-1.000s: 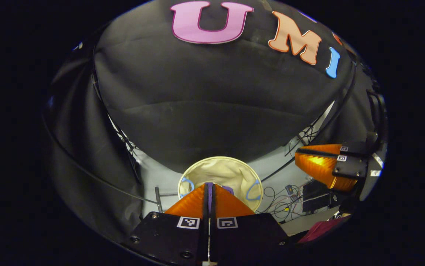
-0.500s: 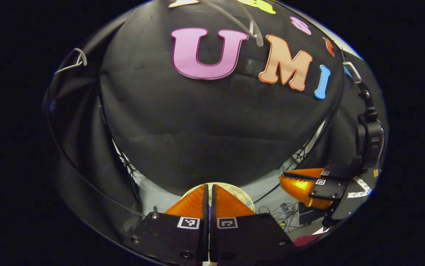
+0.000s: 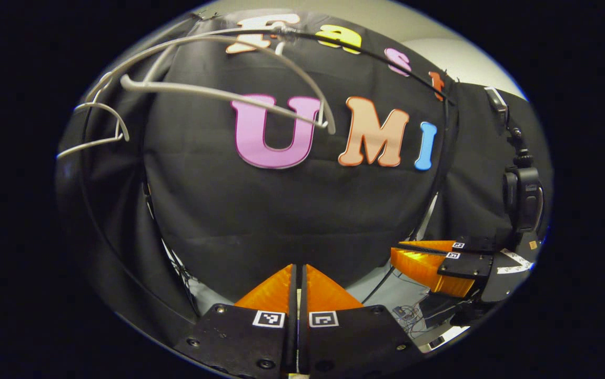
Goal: Grasp the clothes on the hanger with both hands and then place them into the laundry hamper below.
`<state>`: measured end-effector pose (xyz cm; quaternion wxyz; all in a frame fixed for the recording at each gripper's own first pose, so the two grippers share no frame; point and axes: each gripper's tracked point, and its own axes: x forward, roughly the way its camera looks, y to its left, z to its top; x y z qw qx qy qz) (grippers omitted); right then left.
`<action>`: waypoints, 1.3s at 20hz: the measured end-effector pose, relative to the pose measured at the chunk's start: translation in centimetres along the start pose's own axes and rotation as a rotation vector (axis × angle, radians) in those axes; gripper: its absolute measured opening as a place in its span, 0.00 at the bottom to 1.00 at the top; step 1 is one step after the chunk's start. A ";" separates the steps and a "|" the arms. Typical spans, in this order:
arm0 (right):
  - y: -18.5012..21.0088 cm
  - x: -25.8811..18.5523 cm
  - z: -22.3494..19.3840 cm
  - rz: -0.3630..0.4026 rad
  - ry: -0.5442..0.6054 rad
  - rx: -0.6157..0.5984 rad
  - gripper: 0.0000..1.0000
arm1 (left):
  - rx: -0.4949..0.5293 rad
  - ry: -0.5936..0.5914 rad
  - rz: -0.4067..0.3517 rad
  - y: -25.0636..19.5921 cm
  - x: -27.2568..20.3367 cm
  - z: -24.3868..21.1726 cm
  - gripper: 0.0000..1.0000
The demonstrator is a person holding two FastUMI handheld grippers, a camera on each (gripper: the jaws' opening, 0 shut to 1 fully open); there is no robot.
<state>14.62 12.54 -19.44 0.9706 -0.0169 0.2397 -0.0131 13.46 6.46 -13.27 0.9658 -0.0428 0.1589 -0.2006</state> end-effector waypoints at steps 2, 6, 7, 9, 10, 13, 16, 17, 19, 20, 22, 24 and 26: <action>0.3 -2.3 2.1 -0.021 -0.056 0.006 0.07 | 0.021 -0.051 -0.011 -0.3 -1.5 2.4 0.03; 1.0 -7.2 6.6 -0.045 -0.178 0.055 0.07 | 0.070 -0.187 -0.015 -0.7 -4.9 7.9 0.02; 1.0 -8.4 7.7 -0.049 -0.206 0.064 0.07 | 0.076 -0.220 -0.022 -1.2 -5.4 9.1 0.11; 0.2 -10.3 9.6 -0.067 -0.256 0.074 0.07 | 0.085 -0.279 -0.032 -2.0 -6.7 11.4 0.07; -0.1 -11.1 10.5 -0.072 -0.280 0.077 0.07 | 0.094 -0.305 -0.034 -2.3 -7.3 12.5 0.02; -1.5 -13.8 13.3 -0.100 -0.353 0.084 0.06 | 0.116 -0.370 -0.041 -3.4 -8.8 15.2 0.11; -3.1 -15.9 15.6 -0.121 -0.423 0.094 0.07 | 0.128 -0.424 -0.021 -4.3 -9.9 17.2 0.02; -3.7 -16.5 16.0 -0.126 -0.439 0.095 0.07 | 0.124 -0.437 -0.018 -4.8 -10.2 17.6 0.00; -4.8 -17.3 16.8 -0.136 -0.468 0.087 0.07 | 0.106 -0.462 -0.012 -5.7 -10.7 18.4 0.00; -5.3 -17.7 17.0 -0.136 -0.477 0.089 0.08 | 0.099 -0.461 -0.022 -6.6 -10.7 18.5 0.08; -6.3 -18.5 17.4 -0.130 -0.495 0.097 0.25 | 0.087 -0.466 -0.017 -7.5 -11.0 18.7 0.24; -7.5 -19.2 18.0 -0.132 -0.522 0.094 0.41 | 0.090 -0.474 -0.018 -8.6 -10.9 18.9 0.48; -8.5 -19.7 18.1 -0.129 -0.531 0.081 0.65 | 0.096 -0.476 -0.006 -9.5 -10.9 19.0 0.73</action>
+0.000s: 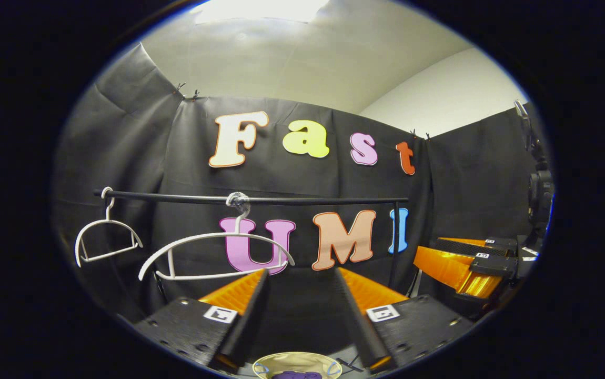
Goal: Grasp the clothes on the hanger with both hands and then place them into the laundry hamper below.
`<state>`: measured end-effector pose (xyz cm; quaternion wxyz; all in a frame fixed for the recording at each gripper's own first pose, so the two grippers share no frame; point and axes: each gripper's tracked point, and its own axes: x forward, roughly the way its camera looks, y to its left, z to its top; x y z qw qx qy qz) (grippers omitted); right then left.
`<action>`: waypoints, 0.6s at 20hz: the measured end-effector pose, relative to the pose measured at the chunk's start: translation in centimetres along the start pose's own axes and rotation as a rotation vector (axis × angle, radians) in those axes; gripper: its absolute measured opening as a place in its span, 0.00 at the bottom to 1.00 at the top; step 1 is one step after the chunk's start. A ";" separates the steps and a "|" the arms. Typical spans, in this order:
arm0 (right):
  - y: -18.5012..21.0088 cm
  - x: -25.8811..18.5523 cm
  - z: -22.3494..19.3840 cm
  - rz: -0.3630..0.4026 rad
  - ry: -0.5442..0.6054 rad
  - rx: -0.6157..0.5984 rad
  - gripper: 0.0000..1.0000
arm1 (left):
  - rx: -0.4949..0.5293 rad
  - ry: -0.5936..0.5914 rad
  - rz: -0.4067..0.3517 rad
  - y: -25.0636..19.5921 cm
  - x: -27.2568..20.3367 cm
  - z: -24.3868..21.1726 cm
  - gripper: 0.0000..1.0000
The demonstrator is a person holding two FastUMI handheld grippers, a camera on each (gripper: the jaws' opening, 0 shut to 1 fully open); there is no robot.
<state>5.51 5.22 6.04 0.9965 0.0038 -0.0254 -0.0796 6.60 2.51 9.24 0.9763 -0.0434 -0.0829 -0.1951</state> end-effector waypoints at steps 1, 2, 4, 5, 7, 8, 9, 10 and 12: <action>-0.5 -0.1 0.2 0.004 -0.004 -0.006 0.74 | -0.002 -0.003 0.001 -0.4 0.3 -0.1 0.85; -1.1 0.0 0.3 0.006 -0.011 -0.009 0.83 | -0.006 -0.015 0.007 -1.1 0.4 0.2 0.97; -2.2 -0.5 0.5 0.002 -0.017 -0.009 1.00 | -0.006 -0.017 0.011 -2.2 0.5 0.4 0.94; -2.7 -0.7 0.6 0.001 -0.016 -0.008 0.96 | -0.004 -0.017 0.015 -2.7 0.5 0.3 0.94; -4.2 -1.1 0.8 -0.005 -0.021 -0.009 0.99 | -0.004 -0.020 0.020 -3.9 0.9 0.6 0.94; -4.9 -1.2 0.8 -0.006 -0.024 -0.012 0.99 | -0.005 -0.018 0.019 -4.5 1.0 0.6 0.94; -5.5 -1.4 1.0 -0.009 -0.026 -0.016 0.99 | -0.003 -0.016 0.021 -5.0 1.1 0.5 0.94; -6.3 -1.5 0.9 -0.012 -0.027 -0.020 0.99 | 0.001 -0.015 0.021 -5.6 1.3 0.5 0.94; -7.6 -1.9 0.9 -0.017 -0.029 -0.022 0.99 | 0.015 -0.013 0.026 -6.6 1.5 0.5 0.94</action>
